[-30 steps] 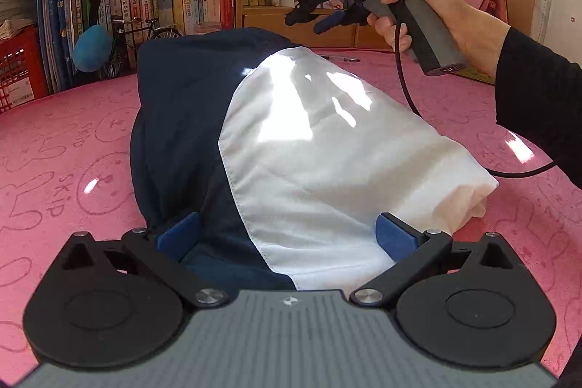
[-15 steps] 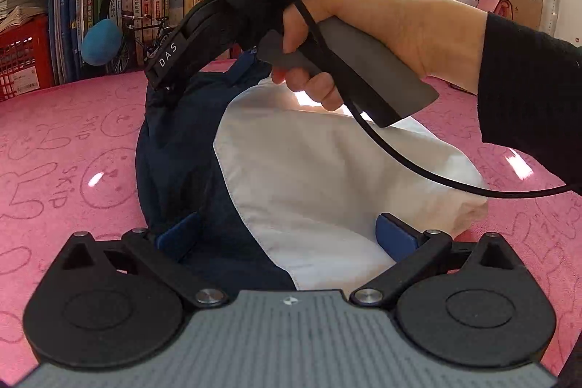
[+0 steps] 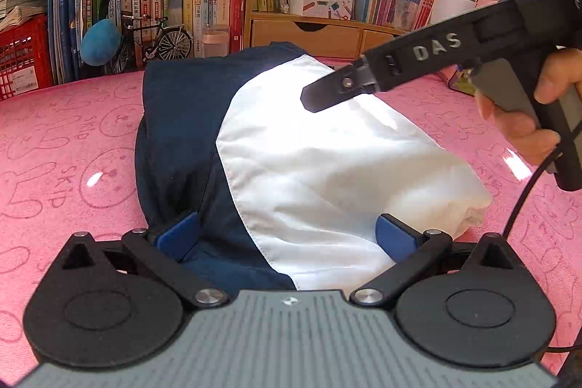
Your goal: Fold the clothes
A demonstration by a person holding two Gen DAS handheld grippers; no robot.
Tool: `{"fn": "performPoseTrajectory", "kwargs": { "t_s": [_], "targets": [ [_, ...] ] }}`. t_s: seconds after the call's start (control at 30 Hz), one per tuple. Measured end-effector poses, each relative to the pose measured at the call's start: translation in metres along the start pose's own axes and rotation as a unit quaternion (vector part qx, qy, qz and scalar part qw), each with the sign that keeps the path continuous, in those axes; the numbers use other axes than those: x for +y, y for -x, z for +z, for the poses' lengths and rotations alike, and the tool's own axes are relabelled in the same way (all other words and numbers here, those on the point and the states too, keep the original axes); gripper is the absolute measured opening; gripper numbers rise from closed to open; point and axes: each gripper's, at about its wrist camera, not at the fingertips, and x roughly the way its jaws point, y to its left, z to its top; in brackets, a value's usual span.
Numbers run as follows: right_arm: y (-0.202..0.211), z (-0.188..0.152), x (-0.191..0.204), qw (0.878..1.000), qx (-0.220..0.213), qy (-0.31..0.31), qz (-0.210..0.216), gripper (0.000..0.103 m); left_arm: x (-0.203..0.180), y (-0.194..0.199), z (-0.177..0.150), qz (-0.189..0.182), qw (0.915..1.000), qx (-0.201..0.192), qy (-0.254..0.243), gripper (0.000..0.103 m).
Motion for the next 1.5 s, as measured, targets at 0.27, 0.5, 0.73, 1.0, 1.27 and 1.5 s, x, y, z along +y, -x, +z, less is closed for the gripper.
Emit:
{"fn": "performPoseTrajectory", "kwargs": {
  "t_s": [0.27,0.5,0.73,1.0,1.27,1.5],
  "targets": [
    [0.038,-0.065,-0.01,0.998,0.012,-0.026,-0.049,0.078,-0.002,-0.001,0.001,0.005,1.0,0.002,-0.005,0.103],
    [0.036,-0.092,-0.023,0.995,0.035,-0.07,-0.062,0.082,-0.001,0.006,-0.002,-0.003,0.9993,0.005,-0.038,0.103],
    [0.05,-0.092,-0.014,0.996,0.003,-0.064,-0.069,0.084,-0.009,0.032,-0.009,0.063,0.994,0.021,-0.087,0.103],
    [0.055,-0.096,-0.005,0.996,-0.013,-0.054,-0.075,0.084,0.018,0.032,0.006,0.03,0.9991,0.028,0.004,0.103],
    [0.055,-0.082,0.001,0.996,-0.042,-0.053,-0.061,0.086,0.046,0.042,0.02,0.006,0.9972,0.021,0.071,0.103],
    [0.02,-0.042,0.008,0.993,-0.085,-0.054,-0.067,0.088,0.047,0.017,0.039,0.04,0.9969,0.019,0.064,0.103]
  ]
}}
